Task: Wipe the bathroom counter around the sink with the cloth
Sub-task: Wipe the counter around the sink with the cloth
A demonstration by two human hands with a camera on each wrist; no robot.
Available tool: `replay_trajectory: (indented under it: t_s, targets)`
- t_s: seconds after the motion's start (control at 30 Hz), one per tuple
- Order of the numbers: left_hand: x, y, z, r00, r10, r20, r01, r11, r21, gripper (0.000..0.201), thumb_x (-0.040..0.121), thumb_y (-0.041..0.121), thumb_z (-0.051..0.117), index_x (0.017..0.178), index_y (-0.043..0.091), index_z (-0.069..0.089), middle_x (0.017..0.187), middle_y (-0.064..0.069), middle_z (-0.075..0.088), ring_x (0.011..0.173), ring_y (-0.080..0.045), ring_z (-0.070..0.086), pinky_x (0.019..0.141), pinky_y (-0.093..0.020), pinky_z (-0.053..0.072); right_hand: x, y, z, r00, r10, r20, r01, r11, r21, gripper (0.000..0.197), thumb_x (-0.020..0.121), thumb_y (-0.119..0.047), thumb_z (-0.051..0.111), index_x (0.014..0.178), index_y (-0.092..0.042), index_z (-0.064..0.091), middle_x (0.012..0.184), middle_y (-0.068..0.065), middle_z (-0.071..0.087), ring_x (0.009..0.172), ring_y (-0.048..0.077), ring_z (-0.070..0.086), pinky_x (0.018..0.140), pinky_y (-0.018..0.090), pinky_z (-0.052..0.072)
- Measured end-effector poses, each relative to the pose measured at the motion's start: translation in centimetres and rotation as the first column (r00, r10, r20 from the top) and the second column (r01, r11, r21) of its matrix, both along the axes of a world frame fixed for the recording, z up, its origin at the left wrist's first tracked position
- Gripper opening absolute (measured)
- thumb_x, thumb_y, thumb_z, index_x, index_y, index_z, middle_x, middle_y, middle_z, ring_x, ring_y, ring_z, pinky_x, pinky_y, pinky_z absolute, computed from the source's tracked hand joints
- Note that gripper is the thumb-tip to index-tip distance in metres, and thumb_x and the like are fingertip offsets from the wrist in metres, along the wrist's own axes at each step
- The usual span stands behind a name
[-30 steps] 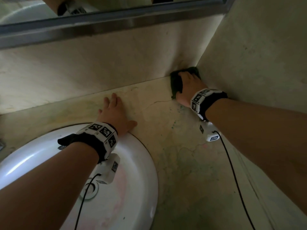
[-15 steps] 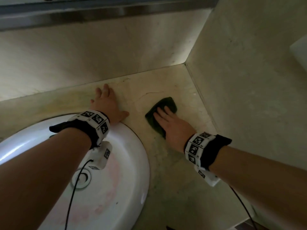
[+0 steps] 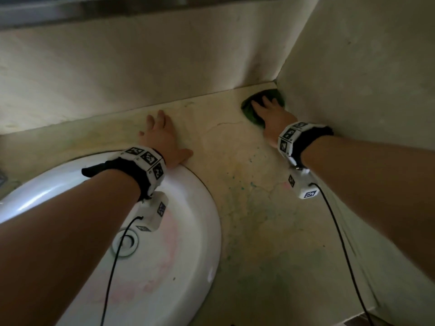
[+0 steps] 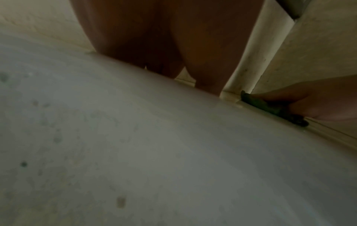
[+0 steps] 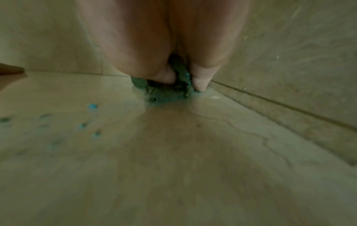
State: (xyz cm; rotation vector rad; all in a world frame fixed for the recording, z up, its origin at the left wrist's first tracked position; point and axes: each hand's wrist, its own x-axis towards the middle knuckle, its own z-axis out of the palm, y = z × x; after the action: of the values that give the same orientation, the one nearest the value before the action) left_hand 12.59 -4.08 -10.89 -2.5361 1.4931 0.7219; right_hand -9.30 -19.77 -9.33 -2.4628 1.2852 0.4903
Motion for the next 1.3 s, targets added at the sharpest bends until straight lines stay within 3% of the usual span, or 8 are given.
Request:
replay_trajectory:
  t_s: [0.13, 0.23, 0.37, 0.47, 0.6, 0.9, 1.1, 1.3]
  targets:
    - [0.0, 0.0, 0.0, 1.0, 0.001, -0.001, -0.001, 1.0, 0.0, 0.106, 0.081, 0.056, 0.06, 0.151, 0.008, -0.004, 0.159, -0.005, -0.012, 0.146, -0.03, -0.007, 0.117, -0.053, 0.013, -2.1, 3.3, 0.3, 0.998, 0.06, 0.011, -0.06, 0.997, 0.04, 0.086, 0.085, 0.008, 0.047, 0.152, -0.021, 0.003, 0.16, 0.006, -0.005, 0.147, 0.027, -0.002, 0.115, 0.039, 0.021]
    - [0.0, 0.1, 0.0, 1.0, -0.01, 0.004, 0.01, 1.0, -0.005, 0.106, 0.081, 0.056, 0.06, 0.151, 0.007, -0.004, 0.159, -0.005, -0.01, 0.146, -0.031, -0.006, 0.116, -0.054, 0.014, -3.9, 8.3, 0.3, 0.988, 0.141, 0.055, -0.145, 0.987, 0.068, 0.082, 0.088, 0.003, 0.048, 0.151, -0.015, 0.0, 0.159, 0.01, -0.007, 0.147, 0.028, -0.004, 0.118, 0.035, 0.01]
    - [0.0, 0.2, 0.0, 1.0, -0.007, 0.0, 0.007, 1.0, -0.019, 0.105, 0.081, 0.056, 0.06, 0.151, 0.008, -0.002, 0.159, -0.006, -0.009, 0.146, -0.031, -0.006, 0.116, -0.054, 0.015, -4.7, 14.0, -1.1, 0.968, 0.238, 0.078, -0.243, 0.967, 0.073, 0.072, 0.096, 0.0, 0.039, 0.151, -0.018, -0.004, 0.159, 0.006, -0.011, 0.146, 0.023, -0.01, 0.116, 0.029, -0.003]
    - [0.0, 0.2, 0.1, 1.0, -0.007, 0.0, 0.007, 1.0, -0.018, 0.105, 0.081, 0.056, 0.06, 0.151, 0.008, -0.003, 0.159, -0.006, -0.01, 0.146, -0.031, -0.006, 0.116, -0.054, 0.014, -4.2, 12.0, -1.1, 0.973, 0.208, 0.102, -0.212, 0.977, 0.032, 0.071, 0.095, 0.002, 0.039, 0.151, -0.016, 0.001, 0.159, 0.007, -0.006, 0.147, 0.025, -0.006, 0.117, 0.031, 0.001]
    - [0.0, 0.2, 0.0, 1.0, 0.001, -0.01, -0.001, 1.0, -0.025, 0.106, 0.081, 0.055, 0.061, 0.151, 0.008, -0.003, 0.159, -0.006, -0.01, 0.146, -0.031, -0.007, 0.116, -0.054, 0.012, -1.4, 5.7, -0.6, 0.989, 0.146, 0.033, -0.148, 0.988, 0.054, 0.086, 0.085, 0.008, 0.049, 0.152, -0.015, 0.0, 0.159, 0.009, -0.006, 0.146, 0.03, -0.003, 0.118, 0.036, 0.009]
    - [-0.1, 0.1, 0.1, 1.0, 0.009, -0.012, -0.01, 1.0, -0.022, 0.106, 0.081, 0.054, 0.062, 0.151, 0.008, -0.004, 0.159, -0.004, -0.011, 0.146, -0.03, -0.007, 0.117, -0.052, 0.012, 1.8, -2.2, -0.5, 0.987, -0.078, -0.142, 0.069, 0.995, -0.07, 0.075, 0.093, -0.012, 0.043, 0.152, -0.011, -0.004, 0.159, 0.015, -0.004, 0.145, 0.036, 0.002, 0.118, 0.042, 0.008]
    - [0.1, 0.1, -0.1, 1.0, -0.007, -0.008, 0.006, 1.0, -0.023, 0.108, 0.08, 0.056, 0.061, 0.151, 0.009, -0.005, 0.159, -0.004, -0.012, 0.146, -0.03, -0.007, 0.117, -0.052, 0.012, 5.9, 1.5, -0.3, 0.984, 0.178, -0.023, -0.178, 0.984, -0.003, 0.077, 0.092, -0.008, 0.046, 0.152, -0.014, -0.002, 0.159, 0.011, -0.006, 0.145, 0.036, -0.002, 0.118, 0.043, 0.008]
    - [1.1, -0.1, 1.3, 0.998, -0.053, -0.035, 0.055, 0.997, 0.052, 0.11, 0.075, 0.072, 0.053, 0.152, 0.013, 0.002, 0.16, -0.002, -0.008, 0.147, -0.027, -0.003, 0.117, -0.045, 0.018, 8.5, 8.2, -1.4, 0.874, 0.482, 0.057, -0.48, 0.876, -0.046, 0.062, 0.098, -0.017, 0.037, 0.152, -0.014, 0.005, 0.159, 0.012, -0.001, 0.146, 0.034, 0.001, 0.117, 0.042, 0.007]
